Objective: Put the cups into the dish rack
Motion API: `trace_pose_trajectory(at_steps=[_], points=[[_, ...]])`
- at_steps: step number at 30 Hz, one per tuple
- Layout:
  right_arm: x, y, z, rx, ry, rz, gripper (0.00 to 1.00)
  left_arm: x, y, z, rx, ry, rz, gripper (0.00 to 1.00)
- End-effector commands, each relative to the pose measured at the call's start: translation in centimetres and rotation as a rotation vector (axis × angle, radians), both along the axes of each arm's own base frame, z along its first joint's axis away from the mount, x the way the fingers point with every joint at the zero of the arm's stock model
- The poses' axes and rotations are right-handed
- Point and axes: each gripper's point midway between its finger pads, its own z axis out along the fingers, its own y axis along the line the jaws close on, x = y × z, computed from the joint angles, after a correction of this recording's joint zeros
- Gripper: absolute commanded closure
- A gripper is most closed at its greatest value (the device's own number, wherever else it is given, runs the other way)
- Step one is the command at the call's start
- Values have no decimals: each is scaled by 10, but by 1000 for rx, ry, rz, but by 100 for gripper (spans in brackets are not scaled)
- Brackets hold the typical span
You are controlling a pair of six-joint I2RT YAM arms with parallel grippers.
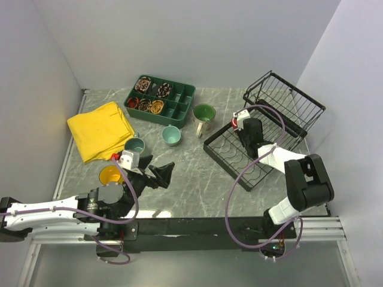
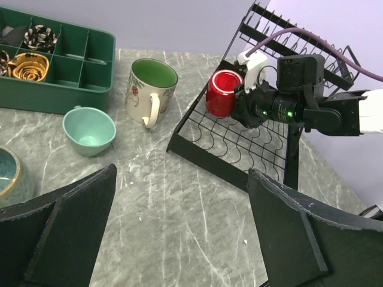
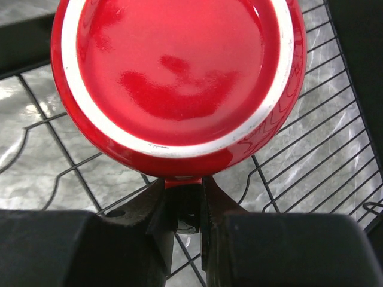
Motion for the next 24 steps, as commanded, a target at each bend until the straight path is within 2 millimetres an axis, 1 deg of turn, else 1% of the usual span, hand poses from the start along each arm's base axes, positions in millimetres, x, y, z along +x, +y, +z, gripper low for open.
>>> trace_pose_trajectory(at_steps=[1, 2, 5, 7, 8, 10, 12, 16, 22, 23, 24], points=[[40, 7, 52, 59, -187, -26, 80, 0, 4, 6, -31, 8, 14, 4], [40, 7, 51, 59, -184, -27, 72, 0, 4, 5, -28, 8, 14, 4], [38, 6, 50, 57, -183, -28, 56, 0, 3, 5, -28, 9, 13, 4], [37, 4, 51, 54, -189, -32, 51, 0, 3, 4, -27, 9, 14, 4], [37, 3, 53, 55, -192, -34, 45, 0, 3, 4, -31, 10, 16, 4], [34, 3, 60, 62, -197, -30, 42, 0, 2, 3, -30, 13, 13, 4], [31, 7, 74, 83, -213, -11, 41, 0, 2, 3, -31, 15, 12, 4], [23, 15, 90, 116, -209, 33, 40, 0, 2, 2, -36, 15, 11, 4], [13, 22, 100, 122, -162, 93, 40, -1, 1, 4, -41, 21, 7, 4], [9, 36, 100, 142, -135, 175, 40, -1, 1, 3, -37, 25, 7, 4], [-1, 39, 95, 109, -82, 239, 41, -1, 2, 4, -40, 26, 7, 4]])
